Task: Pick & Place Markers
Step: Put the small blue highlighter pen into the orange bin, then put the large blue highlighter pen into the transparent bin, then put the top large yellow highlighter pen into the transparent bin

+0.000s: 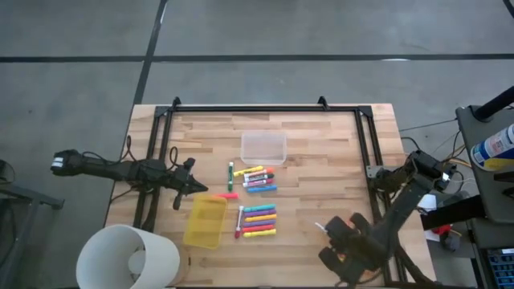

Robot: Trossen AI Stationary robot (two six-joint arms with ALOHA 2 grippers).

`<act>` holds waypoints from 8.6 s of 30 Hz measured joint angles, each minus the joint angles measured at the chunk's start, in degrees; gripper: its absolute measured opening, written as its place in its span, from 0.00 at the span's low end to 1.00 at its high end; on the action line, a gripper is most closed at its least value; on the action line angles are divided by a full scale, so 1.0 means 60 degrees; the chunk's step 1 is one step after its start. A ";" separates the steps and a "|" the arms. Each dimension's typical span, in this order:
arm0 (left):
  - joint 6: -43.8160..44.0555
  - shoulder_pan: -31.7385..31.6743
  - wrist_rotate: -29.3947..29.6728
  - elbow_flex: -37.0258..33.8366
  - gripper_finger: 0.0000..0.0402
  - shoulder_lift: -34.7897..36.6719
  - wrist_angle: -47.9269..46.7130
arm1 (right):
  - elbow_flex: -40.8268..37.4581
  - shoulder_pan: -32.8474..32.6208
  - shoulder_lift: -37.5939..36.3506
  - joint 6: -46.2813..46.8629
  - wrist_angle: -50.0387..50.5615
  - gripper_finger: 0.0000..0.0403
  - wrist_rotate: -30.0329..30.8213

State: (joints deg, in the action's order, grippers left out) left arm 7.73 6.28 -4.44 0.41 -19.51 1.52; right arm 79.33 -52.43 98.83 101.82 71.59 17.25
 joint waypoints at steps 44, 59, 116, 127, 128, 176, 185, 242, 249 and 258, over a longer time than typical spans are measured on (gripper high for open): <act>0.0000 -0.0001 -0.0001 0.0000 0.00 -0.0004 0.0004 | -0.0699 -0.2254 -0.0040 0.2948 0.1628 0.30 -0.1294; 0.0000 -0.0004 0.0001 0.0001 0.00 -0.0004 0.0004 | -0.0197 -0.2119 -0.0222 -0.1196 0.2214 0.23 0.6925; 0.0000 -0.0003 0.0000 0.0003 0.00 -0.0007 0.0000 | -0.2143 0.7161 -0.0546 -1.6368 -0.9567 0.09 -0.1096; 0.0000 -0.0001 0.0002 0.0002 0.00 -0.0029 0.0001 | -0.2371 0.8008 0.0095 -1.6437 -0.9088 0.43 -0.2258; 0.0000 -0.0004 -0.0001 0.0000 0.00 -0.0029 0.0003 | -0.2436 0.8047 0.0102 -1.6482 -0.9052 0.44 -0.2129; 0.0000 -0.0002 -0.0001 0.0001 0.00 -0.0025 0.0007 | -0.4990 0.8114 0.0777 -1.5832 -1.3103 0.41 -0.2203; 0.0000 -0.0003 -0.0001 -0.0001 0.00 -0.0033 0.0007 | -0.4568 0.8098 0.1555 -1.5774 -1.3035 0.38 -0.2205; 0.0000 0.0000 0.0000 0.0000 0.00 -0.0033 0.0006 | -0.3756 1.0811 0.0062 -1.8067 -1.2339 0.30 -0.0130; 0.0000 -0.0004 -0.0001 0.0003 0.00 -0.0033 0.0004 | -0.3533 1.0742 -0.0050 -1.7587 -1.1810 0.42 -0.0130; 0.0000 -0.0001 0.0000 0.0000 0.00 -0.0032 0.0004 | -0.3121 0.9356 -0.1817 -1.6613 -0.9323 0.35 -0.0218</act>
State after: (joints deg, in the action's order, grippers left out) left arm 7.73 6.28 -4.44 0.41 -19.70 1.54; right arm 60.60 3.71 87.93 2.14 15.65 15.94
